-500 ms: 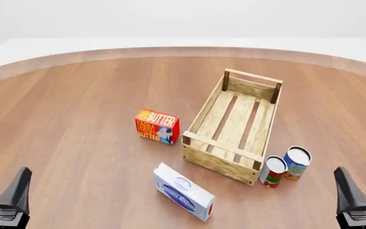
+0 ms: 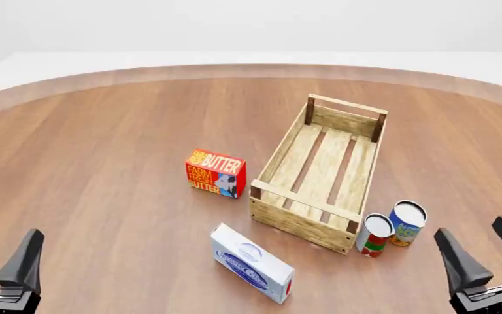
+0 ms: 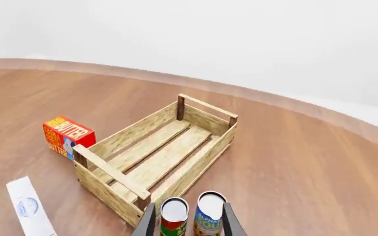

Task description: Pick up the ketchup, and put it in the wooden tray.

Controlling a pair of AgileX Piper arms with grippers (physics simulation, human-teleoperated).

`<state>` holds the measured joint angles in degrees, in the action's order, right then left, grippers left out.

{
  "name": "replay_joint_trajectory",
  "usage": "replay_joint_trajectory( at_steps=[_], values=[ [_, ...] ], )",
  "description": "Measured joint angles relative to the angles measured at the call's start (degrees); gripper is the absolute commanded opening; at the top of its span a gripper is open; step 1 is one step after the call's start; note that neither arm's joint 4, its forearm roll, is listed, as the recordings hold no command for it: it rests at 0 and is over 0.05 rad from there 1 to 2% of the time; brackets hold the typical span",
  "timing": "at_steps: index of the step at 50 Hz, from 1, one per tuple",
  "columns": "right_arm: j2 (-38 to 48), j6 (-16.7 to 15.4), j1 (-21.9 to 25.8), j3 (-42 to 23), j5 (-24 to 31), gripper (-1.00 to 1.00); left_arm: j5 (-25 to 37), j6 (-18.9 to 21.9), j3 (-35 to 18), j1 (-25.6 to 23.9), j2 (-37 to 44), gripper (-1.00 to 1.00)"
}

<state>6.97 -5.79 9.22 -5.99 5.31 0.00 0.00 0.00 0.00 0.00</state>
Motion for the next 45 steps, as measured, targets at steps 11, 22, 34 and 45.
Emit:
replay_joint_trajectory(
  at_steps=[11,22,34,45],
  values=[
    [11.5,-2.4,8.7,-2.1,-3.4,1.00,0.0,0.0,0.0,0.0,0.0,1.00],
    [25.0,-2.6,18.5,-3.9,-10.8,1.00,0.0,0.0,0.0,0.0,0.0,1.00],
    [37.2,-0.8,27.6,-6.8,-17.3,1.00,0.0,0.0,0.0,0.0,0.0,1.00],
    [49.2,1.1,35.2,-11.4,-21.9,1.00,0.0,0.0,0.0,0.0,0.0,1.00]
  ],
)
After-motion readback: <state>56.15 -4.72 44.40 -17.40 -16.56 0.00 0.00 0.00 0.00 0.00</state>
